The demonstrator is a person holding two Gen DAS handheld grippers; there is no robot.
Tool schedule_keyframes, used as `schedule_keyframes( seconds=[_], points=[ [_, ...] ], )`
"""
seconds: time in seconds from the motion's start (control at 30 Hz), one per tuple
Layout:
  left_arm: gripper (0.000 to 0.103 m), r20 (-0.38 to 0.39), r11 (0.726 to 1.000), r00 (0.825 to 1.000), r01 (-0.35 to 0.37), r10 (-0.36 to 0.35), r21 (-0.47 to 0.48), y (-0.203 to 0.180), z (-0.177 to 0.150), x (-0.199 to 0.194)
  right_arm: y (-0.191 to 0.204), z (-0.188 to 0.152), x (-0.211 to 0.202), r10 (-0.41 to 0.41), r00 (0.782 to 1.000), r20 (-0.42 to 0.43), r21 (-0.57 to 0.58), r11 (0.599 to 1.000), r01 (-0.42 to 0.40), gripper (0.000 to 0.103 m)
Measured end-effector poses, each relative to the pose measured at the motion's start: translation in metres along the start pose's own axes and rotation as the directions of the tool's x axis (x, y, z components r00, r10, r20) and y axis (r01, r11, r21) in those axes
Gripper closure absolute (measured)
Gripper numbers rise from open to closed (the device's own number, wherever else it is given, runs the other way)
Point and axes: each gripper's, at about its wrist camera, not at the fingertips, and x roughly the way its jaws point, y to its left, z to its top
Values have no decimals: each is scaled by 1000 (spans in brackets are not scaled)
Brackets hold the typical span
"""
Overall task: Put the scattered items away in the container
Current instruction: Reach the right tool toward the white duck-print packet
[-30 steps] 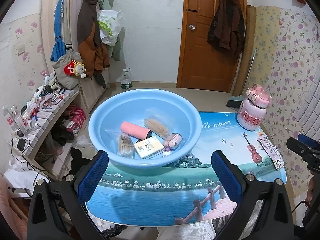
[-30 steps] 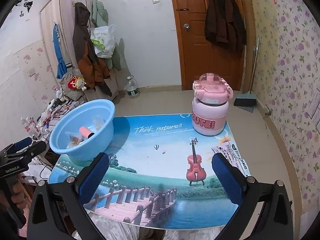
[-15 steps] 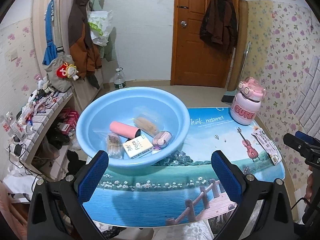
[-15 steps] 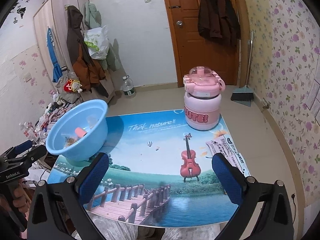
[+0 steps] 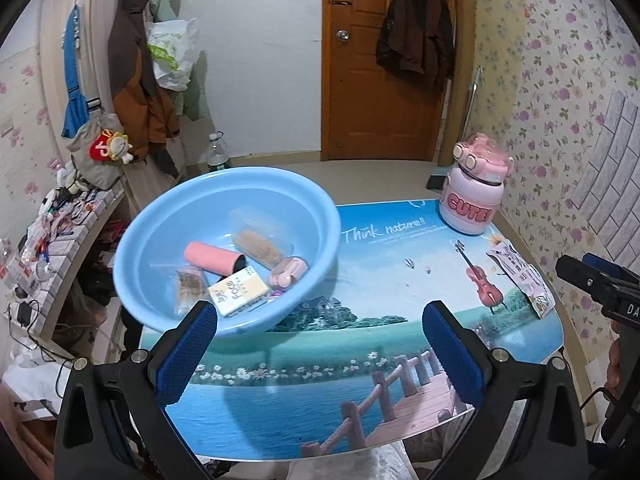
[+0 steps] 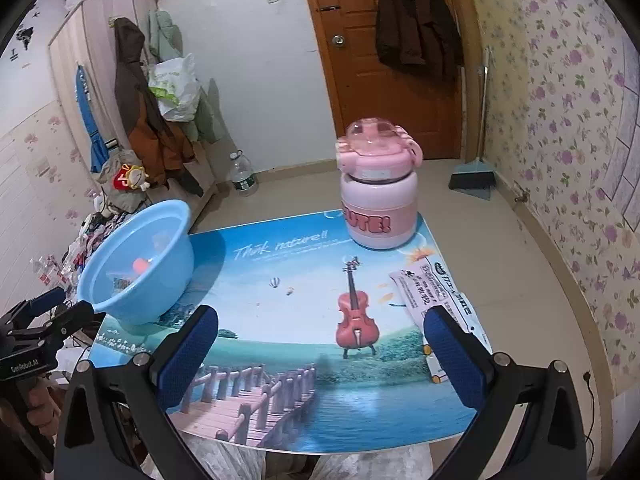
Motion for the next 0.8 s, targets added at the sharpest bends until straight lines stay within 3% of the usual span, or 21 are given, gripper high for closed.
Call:
schedule_keyframes(
  seconds=[0.8],
  points=[
    [0,-83,992,993,97,-89,86,-54,9,54,-58,-6,25,-109,993,-38,99,989,113,0]
  ],
)
